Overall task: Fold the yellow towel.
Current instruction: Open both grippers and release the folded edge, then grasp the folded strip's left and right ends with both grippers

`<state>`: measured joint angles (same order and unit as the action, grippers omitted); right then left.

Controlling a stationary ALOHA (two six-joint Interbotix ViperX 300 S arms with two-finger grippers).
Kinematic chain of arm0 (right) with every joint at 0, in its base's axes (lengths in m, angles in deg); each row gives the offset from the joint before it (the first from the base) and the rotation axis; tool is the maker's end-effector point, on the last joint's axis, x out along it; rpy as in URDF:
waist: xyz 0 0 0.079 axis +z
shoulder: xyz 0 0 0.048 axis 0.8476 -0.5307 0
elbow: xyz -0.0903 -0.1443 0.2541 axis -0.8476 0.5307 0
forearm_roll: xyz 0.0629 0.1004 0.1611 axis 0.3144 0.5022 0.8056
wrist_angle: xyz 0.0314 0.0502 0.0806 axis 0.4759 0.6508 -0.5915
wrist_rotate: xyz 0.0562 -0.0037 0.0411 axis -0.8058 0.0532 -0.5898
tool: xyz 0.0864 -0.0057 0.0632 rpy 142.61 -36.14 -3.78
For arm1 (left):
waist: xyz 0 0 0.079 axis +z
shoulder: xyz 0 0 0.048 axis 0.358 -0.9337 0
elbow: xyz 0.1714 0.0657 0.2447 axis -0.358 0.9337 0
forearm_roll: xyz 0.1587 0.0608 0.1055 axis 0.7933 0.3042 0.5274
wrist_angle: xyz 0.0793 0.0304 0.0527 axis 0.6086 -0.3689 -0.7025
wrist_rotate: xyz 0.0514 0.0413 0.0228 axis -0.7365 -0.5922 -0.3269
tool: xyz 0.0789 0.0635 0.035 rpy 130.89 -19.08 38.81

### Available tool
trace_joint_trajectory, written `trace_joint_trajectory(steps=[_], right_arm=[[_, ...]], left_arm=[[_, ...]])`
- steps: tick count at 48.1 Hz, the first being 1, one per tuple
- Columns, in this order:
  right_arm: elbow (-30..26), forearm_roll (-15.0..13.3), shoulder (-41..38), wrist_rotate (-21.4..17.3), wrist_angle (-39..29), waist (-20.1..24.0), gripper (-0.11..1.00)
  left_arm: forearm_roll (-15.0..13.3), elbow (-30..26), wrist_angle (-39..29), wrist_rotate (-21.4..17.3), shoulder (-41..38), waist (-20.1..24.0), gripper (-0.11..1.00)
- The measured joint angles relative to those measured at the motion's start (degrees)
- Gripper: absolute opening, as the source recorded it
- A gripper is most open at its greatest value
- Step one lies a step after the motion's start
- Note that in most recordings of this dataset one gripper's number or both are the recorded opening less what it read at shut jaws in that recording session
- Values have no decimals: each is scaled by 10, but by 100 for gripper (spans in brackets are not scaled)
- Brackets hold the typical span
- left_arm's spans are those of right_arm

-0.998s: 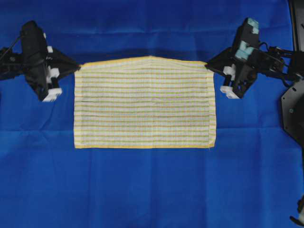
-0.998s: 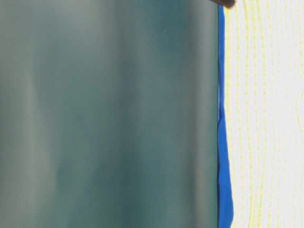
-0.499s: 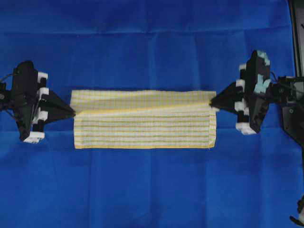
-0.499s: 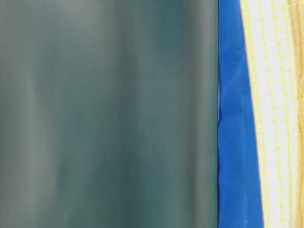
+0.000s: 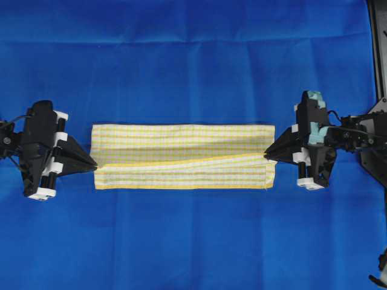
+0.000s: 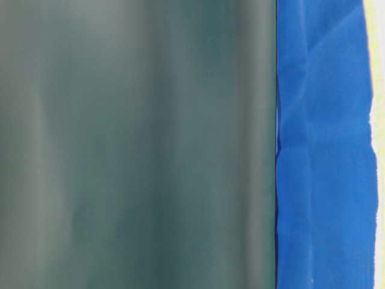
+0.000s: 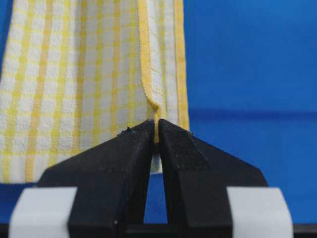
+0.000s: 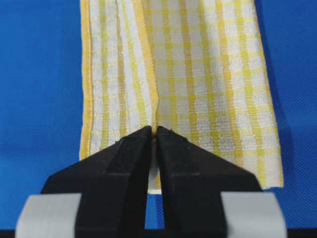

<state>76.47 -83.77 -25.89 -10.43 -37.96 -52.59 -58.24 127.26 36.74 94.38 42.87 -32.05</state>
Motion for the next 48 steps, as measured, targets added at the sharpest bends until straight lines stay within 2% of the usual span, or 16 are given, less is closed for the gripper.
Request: trace_joint_trajectory(steps=[15,18,22,29,31,33,39,48], right_arm=[[-5,0,-7,0,0,11,5],[-5,0,-7,0,0,16,8],[-8,0,-7,0,-1,18,27],[-14,-3,2,10,-6,19,72],[-14,-5,9,11,-9,19,80],[-14,-11,18,11,-11,18,81],[-14,-24,47,12,-22,8,74],[-11,-30,68,12,-40,-45,75]], left_arm=[[0,-18,-32,0,-14,0,4],[0,-19,-33,0,-14,0,6],[0,-20,-33,0,-8,3,23],[-1,-25,-41,-8,25,4,64],[-1,-25,-47,-10,39,5,68],[-1,-25,-54,-11,53,6,66],[-1,-25,-68,-18,89,26,59],[-1,-20,-74,-35,98,83,59]])
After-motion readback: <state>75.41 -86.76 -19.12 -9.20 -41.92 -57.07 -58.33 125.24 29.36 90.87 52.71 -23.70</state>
